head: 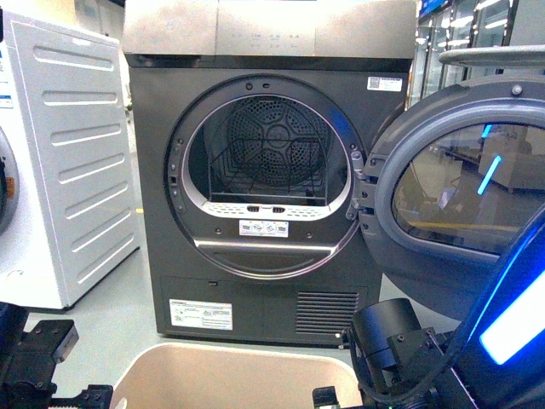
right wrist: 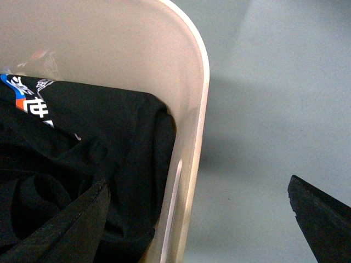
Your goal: Move hamper under clothes hanger
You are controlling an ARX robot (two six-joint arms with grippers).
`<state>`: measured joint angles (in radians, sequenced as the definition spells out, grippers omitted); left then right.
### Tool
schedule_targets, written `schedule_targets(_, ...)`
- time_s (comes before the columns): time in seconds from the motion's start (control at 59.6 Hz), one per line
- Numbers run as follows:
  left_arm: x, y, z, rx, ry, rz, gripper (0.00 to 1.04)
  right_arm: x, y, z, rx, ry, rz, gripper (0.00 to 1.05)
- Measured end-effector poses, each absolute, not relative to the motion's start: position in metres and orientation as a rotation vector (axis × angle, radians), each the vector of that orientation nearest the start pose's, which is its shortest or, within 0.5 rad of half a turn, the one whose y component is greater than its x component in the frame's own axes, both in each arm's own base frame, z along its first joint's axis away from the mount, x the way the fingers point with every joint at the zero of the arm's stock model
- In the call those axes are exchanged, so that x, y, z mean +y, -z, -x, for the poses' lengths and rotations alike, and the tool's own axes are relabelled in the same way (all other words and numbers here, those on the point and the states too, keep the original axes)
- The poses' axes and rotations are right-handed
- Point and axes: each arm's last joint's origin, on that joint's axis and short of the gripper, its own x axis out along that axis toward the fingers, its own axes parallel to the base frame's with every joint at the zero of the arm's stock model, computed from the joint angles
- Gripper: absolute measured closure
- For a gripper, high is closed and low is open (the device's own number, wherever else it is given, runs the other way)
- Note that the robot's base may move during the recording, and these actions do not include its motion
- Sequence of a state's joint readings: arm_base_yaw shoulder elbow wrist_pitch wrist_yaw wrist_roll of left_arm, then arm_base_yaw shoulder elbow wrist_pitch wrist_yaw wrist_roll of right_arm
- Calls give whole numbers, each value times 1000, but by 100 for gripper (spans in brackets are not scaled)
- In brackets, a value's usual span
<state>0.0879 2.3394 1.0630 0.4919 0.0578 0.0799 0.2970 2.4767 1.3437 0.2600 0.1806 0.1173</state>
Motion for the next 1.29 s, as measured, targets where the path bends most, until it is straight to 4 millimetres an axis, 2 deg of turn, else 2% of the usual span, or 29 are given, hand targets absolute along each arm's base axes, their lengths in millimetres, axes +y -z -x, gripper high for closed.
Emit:
schedule_targets(0.319,29,9,-406,801,11,-25,7,124,13,-430,881,-47,104,8)
schedule_targets(0.487,24,15,-417,782,15,-35,7,124,20,-433,898,-42,105,8)
schedule_targets(0.823,6,27,-434,786,39,-45,7,124,25,-433,916,-33,105,8)
schedule_targets(1.041,-5,37,-437,802,52,-40,7,123,29,-432,923,-30,106,8)
schedule_targets(1.293,-3,39,-436,807,44,-41,7,124,30,-433,926,-29,102,8)
